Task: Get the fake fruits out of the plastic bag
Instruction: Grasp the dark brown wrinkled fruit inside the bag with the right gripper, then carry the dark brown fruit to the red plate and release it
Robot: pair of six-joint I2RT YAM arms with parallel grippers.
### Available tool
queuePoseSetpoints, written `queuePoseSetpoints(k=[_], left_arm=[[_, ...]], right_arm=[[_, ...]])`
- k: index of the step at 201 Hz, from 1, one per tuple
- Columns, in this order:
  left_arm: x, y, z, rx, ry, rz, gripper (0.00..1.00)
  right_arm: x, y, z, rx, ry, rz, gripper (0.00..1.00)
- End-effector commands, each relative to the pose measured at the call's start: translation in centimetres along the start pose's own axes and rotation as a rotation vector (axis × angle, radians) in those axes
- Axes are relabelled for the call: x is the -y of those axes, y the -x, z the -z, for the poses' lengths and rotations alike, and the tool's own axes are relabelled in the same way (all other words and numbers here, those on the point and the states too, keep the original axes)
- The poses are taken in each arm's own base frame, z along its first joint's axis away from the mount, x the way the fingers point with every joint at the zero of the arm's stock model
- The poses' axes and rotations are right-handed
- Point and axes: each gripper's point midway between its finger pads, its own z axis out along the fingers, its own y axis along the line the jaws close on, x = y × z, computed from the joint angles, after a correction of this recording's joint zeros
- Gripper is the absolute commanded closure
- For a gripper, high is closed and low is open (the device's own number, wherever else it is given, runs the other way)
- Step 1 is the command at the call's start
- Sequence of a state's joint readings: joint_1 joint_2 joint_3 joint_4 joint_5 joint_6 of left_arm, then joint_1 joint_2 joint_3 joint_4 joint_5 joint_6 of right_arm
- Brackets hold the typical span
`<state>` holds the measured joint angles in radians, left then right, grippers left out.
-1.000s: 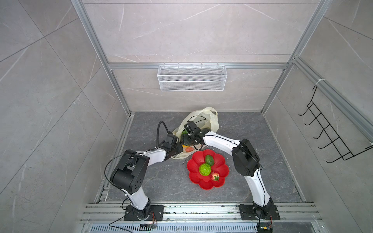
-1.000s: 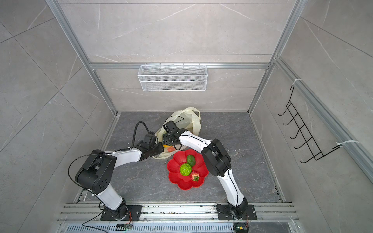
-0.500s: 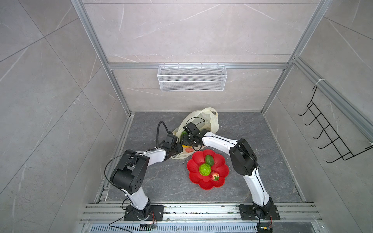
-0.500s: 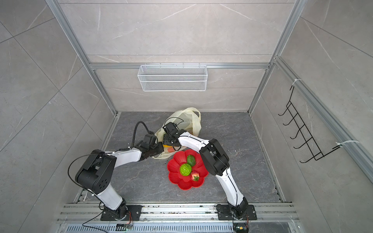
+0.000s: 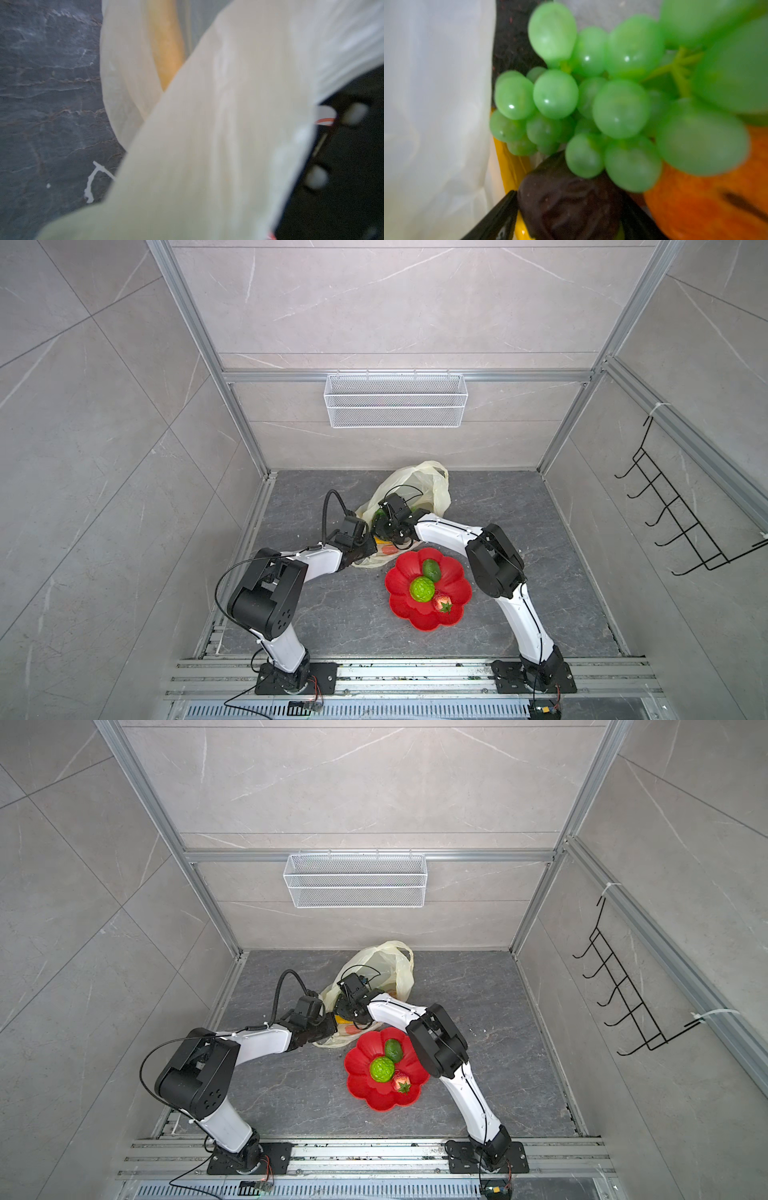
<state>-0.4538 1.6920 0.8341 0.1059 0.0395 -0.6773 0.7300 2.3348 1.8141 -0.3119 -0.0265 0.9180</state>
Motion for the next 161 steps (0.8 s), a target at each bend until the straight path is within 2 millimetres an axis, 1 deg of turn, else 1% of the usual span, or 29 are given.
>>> queuePoseSetpoints(k=[1,29,42,65,96,129,161], left_arm=[[1.1,0.9,0.3,0.019,-0.034,-0.008,0.97],[1.0,1.0,0.4,0.022,-0.032,-0.012,0.97],[1.0,1.0,0.4,0.023,-0.031,-0.013,0.97],[1.0,1.0,0.4,0.023,-0.029,-0.014,0.97],[1.0,1.1,0.3,0.023,-0.027,-0.015,0.97],[0.9,1.0,0.3,0.023,-0.023,-0.016,0.97],[0.9,1.0,0.3,0.020,-0.024,-0.018,0.97]], right_arm=[[1.9,-0.3,-1.9,-0.002,-0.052,-0.030,0.23],[1.7,0.3,-1.8,0.014,-0.055,0.002,0.30],[1.5,0.6,-1.3,0.026,-0.062,0.020,0.35],[0.9,1.1,-0.3,0.043,-0.054,0.041,0.38],[0.3,1.8,1.2,0.060,-0.048,0.075,0.39],[-0.7,2.6,3.0,0.062,-0.057,0.149,0.40],[-0.7,3.1,4.9,0.084,-0.082,0.210,0.40]])
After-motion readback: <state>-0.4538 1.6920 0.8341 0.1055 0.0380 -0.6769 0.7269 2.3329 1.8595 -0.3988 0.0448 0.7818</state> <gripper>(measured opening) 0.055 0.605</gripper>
